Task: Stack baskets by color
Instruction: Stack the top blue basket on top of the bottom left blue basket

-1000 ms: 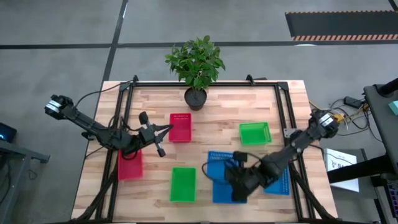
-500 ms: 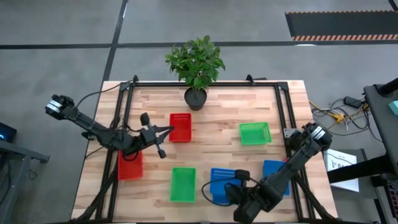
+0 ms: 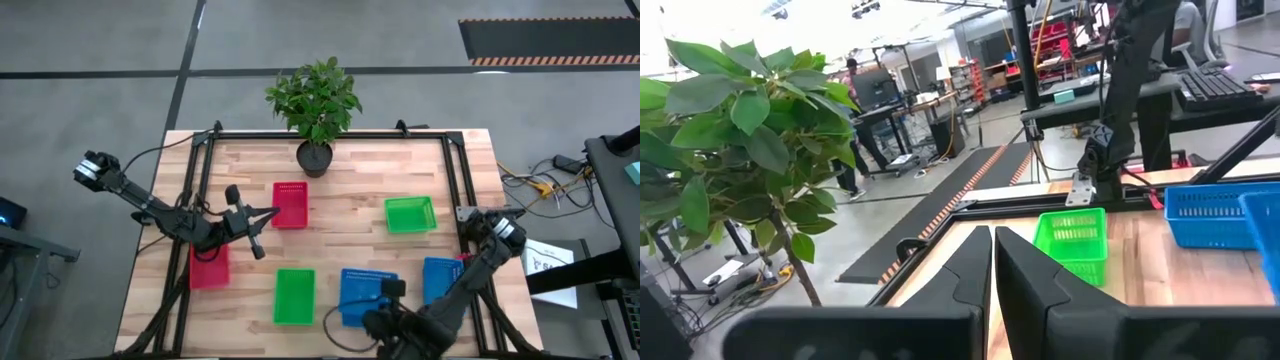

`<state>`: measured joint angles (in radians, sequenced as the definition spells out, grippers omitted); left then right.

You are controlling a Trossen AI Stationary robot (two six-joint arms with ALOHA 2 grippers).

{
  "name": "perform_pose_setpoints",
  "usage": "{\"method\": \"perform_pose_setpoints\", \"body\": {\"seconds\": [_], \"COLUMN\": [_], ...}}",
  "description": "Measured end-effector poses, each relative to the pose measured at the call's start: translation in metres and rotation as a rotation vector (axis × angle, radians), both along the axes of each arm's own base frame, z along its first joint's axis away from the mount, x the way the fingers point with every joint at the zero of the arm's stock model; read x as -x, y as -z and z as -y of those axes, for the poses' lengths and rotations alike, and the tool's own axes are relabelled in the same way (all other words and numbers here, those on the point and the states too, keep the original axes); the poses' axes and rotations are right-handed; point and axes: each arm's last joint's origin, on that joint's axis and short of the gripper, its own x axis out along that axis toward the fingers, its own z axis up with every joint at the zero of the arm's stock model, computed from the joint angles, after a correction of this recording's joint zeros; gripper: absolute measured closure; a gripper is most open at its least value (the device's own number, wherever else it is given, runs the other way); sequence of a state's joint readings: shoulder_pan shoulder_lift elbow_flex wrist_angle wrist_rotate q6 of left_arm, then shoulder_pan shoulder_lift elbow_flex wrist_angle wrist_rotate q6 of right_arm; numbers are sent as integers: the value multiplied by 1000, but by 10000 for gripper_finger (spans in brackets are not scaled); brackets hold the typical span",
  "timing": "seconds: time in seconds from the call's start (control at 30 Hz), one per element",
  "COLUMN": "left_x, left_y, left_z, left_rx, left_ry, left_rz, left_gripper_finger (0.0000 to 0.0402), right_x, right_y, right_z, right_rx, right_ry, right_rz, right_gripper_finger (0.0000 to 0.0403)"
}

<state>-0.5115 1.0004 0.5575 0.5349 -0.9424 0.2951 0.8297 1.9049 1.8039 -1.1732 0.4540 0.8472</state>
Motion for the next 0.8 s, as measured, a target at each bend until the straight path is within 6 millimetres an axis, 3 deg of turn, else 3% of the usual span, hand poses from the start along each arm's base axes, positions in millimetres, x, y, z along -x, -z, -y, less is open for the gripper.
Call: {"method": "perform_pose_setpoints", "body": {"seconds": [0.13, 0.33, 0.8], "left_x": [0, 1, 1], "left_y": [0, 0, 2], "left_z": [1, 2, 6], "left_rx": [-1, -1, 4], "left_ry": [4, 12, 27], "left_rz": [-2, -3, -4], "left_gripper_finger": [401, 401, 401], "right_x": [13, 12, 8], "right_y": [13, 31, 43], "right_z": [-15, -32, -36], "right_rx": [43, 97, 127], "right_ry": [22, 31, 14], "right_rz": [-23, 3, -24], "right_gripper_finger": [394, 394, 394]}}
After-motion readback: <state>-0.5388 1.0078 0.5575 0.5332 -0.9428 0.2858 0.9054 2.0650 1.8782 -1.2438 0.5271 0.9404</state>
